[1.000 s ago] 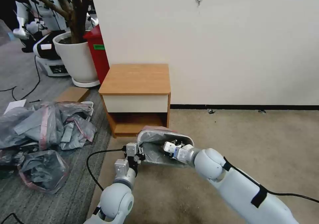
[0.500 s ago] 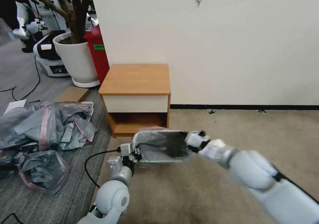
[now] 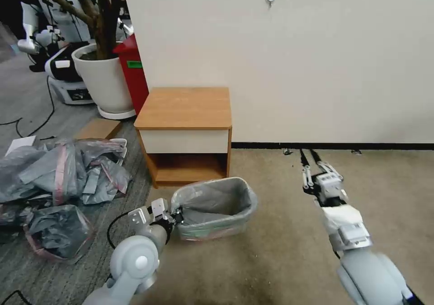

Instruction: Pick up the garbage bag from the table and place it over the trash can.

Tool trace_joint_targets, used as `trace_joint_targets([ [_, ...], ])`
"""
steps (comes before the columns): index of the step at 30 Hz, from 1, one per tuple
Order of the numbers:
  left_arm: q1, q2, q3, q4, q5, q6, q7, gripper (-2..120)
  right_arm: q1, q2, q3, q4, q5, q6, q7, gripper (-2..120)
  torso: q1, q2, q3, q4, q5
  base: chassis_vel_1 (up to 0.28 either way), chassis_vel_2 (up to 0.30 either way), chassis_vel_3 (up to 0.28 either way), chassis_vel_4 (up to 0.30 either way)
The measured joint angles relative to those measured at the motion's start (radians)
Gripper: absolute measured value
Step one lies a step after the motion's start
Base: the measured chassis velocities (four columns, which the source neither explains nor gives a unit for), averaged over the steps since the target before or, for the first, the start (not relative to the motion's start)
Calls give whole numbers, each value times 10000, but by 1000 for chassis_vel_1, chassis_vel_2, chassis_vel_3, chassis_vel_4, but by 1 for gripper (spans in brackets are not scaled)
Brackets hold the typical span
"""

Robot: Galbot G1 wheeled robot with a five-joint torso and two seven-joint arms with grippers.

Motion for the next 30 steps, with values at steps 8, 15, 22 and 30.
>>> trace_joint_targets([
  [8,-617,37,538,455,-489,231,-530,2,-517,668,486,220,-68,175,-29,63,-1,0,0,-1,-1,0,0,0,0],
  [15,-1186,126,1250,741,-543,489,-1097,2,-752,996,777,206,28,411,-37,91,0,0,1,-2,2,0,0,0,0],
  [22,-1397,28,1588,901,-552,658,-1403,2,-833,1035,906,153,112,511,-16,99,0,0,1,-1,2,0,0,0,0],
  [30,-1373,43,1565,966,-441,671,-1369,4,-912,1061,911,108,168,591,23,98,0,0,1,-1,1,0,0,0,0],
])
